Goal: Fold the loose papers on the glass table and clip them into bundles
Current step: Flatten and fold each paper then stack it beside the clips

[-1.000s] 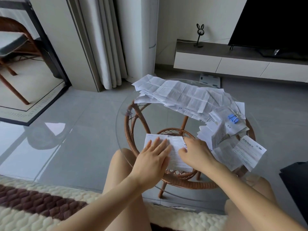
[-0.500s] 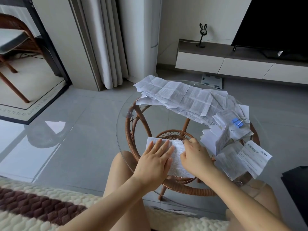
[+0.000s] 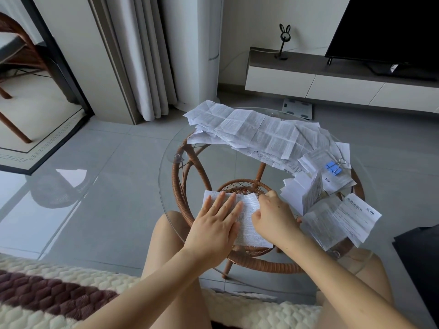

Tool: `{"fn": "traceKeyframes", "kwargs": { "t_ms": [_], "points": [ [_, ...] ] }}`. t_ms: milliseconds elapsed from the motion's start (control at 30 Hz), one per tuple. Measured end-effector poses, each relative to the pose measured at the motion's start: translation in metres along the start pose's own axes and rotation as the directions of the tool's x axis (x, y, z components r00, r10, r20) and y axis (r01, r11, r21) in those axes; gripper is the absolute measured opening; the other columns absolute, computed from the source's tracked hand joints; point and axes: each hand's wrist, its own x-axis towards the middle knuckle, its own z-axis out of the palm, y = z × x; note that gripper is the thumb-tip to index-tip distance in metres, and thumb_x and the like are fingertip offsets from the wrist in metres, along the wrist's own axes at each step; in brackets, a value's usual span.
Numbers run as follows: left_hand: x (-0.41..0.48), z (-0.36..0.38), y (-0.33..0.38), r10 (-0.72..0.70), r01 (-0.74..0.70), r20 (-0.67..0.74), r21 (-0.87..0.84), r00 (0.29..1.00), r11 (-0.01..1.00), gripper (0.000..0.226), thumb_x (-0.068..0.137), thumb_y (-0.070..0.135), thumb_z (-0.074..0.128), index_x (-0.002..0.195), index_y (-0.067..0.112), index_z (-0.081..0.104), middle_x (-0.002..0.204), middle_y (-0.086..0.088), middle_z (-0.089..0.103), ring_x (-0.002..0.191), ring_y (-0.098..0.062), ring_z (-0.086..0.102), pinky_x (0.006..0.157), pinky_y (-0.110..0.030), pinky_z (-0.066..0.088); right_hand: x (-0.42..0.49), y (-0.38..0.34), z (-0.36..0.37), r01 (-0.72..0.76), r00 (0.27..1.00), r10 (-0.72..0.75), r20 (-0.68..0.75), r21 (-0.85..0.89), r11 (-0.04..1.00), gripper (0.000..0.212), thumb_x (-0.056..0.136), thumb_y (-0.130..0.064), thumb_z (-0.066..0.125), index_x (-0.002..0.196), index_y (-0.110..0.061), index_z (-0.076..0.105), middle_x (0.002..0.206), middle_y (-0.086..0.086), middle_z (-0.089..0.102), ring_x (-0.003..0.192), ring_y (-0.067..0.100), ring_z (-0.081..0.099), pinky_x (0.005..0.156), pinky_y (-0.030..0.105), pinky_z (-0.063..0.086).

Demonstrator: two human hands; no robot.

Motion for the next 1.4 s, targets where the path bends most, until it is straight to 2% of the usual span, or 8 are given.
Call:
{"fn": "traceKeyframes", "kwargs": {
  "t_ms": [200, 533, 633, 733, 900, 1167, 1300, 1400],
  "points": [
    [-0.001, 0.003, -0.001, -0.022, 0.022, 0.002, 0.059, 1.000, 0.998, 0.057, 0.101, 0.042, 0.000, 0.145, 0.019, 0.029, 0.152, -0.004, 0.029, 0.144, -0.025, 0.015, 0.118, -0.047, 0.011, 0.001, 0.001, 0.000, -0.008, 1.000, 0.008, 0.007, 0.002, 1.000, 0.025, 0.096, -0.019, 0.043, 0.112, -0.003, 0.053, 0.125, 0.015, 0.046, 0.102, 0.025, 0.056, 0.079, 0.024, 0.042],
    [0.000, -0.002, 0.003, -0.023, 0.020, 0.060, 0.062, 0.998, 0.998, 0.072, 0.080, 0.051, -0.031, 0.145, 0.028, -0.010, 0.154, 0.005, -0.015, 0.140, -0.018, -0.026, 0.117, -0.042, -0.014, -0.008, 0.001, -0.004, -0.084, 0.992, 0.088, -0.086, 0.050, 0.995, 0.048, 0.094, -0.023, 0.053, 0.135, -0.007, 0.034, 0.133, 0.013, 0.046, 0.114, 0.024, 0.053, 0.084, 0.027, 0.044],
    [0.001, 0.001, 0.002, -0.010, 0.006, 0.037, 0.095, 0.999, 0.995, 0.072, 0.085, 0.049, -0.028, 0.147, 0.024, -0.001, 0.156, 0.002, -0.004, 0.143, -0.021, -0.017, 0.119, -0.046, -0.005, -0.023, -0.015, 0.006, -0.032, 0.955, -0.005, -0.295, -0.119, 0.992, 0.060, 0.085, -0.023, 0.067, 0.137, -0.005, 0.042, 0.128, 0.014, 0.054, 0.111, 0.028, 0.057, 0.088, 0.036, 0.049],
    [0.001, 0.002, 0.000, 0.008, -0.011, 0.024, 0.148, 1.000, 0.989, 0.058, 0.099, 0.038, -0.001, 0.146, 0.017, 0.025, 0.154, -0.007, 0.024, 0.144, -0.028, 0.012, 0.116, -0.051, 0.018, -0.030, -0.026, 0.034, 0.087, 0.946, -0.125, -0.299, -0.137, 0.987, 0.050, 0.073, -0.024, 0.077, 0.117, -0.003, 0.065, 0.118, 0.014, 0.065, 0.110, 0.028, 0.062, 0.101, 0.048, 0.043],
    [0.000, 0.005, -0.008, 0.013, -0.018, 0.026, 0.184, 1.000, 0.983, 0.063, 0.102, 0.036, 0.002, 0.137, 0.012, 0.049, 0.143, -0.010, 0.047, 0.134, -0.030, 0.038, 0.103, -0.056, 0.038, -0.041, -0.010, 0.060, 0.119, 0.979, -0.131, -0.156, -0.086, 0.989, 0.054, 0.093, -0.037, 0.027, 0.136, -0.012, 0.050, 0.142, 0.001, 0.048, 0.134, 0.019, 0.042, 0.112, 0.051, 0.018],
    [-0.001, 0.005, -0.017, 0.124, -0.128, 0.030, 0.201, 0.992, 0.971, 0.053, 0.103, 0.043, 0.006, 0.149, 0.024, 0.026, 0.152, -0.010, 0.031, 0.141, -0.033, 0.023, 0.110, -0.048, 0.011, -0.048, 0.016, 0.048, 0.177, 0.983, -0.181, -0.033, -0.096, 0.979, 0.070, 0.079, -0.048, -0.012, 0.145, -0.026, -0.007, 0.157, -0.010, -0.004, 0.146, 0.013, -0.007, 0.113, 0.049, -0.016],
    [-0.014, -0.002, -0.038, 0.189, -0.197, 0.058, 0.241, 0.980, 0.950, 0.050, 0.103, 0.042, 0.007, 0.152, 0.033, 0.015, 0.156, -0.003, 0.023, 0.145, -0.028, 0.016, 0.111, -0.050, 0.007, -0.048, 0.020, 0.041, 0.176, 0.984, -0.174, 0.031, -0.082, 0.981, 0.077, 0.076, -0.051, -0.017, 0.149, -0.029, -0.006, 0.157, -0.009, -0.011, 0.142, 0.010, -0.018, 0.113, 0.048, -0.017],
    [-0.031, -0.011, -0.056, 0.188, -0.200, 0.071, 0.273, 0.980, 0.941, 0.049, 0.103, 0.041, 0.009, 0.152, 0.034, 0.012, 0.156, -0.002, 0.022, 0.145, -0.027, 0.016, 0.112, -0.052, 0.006, -0.048, 0.019, 0.038, 0.170, 0.983, -0.163, 0.082, -0.089, 0.981, 0.055, 0.098, -0.046, 0.006, 0.150, -0.030, -0.004, 0.157, -0.008, -0.013, 0.143, 0.011, -0.018, 0.115, 0.050, -0.014]
  ]
}}
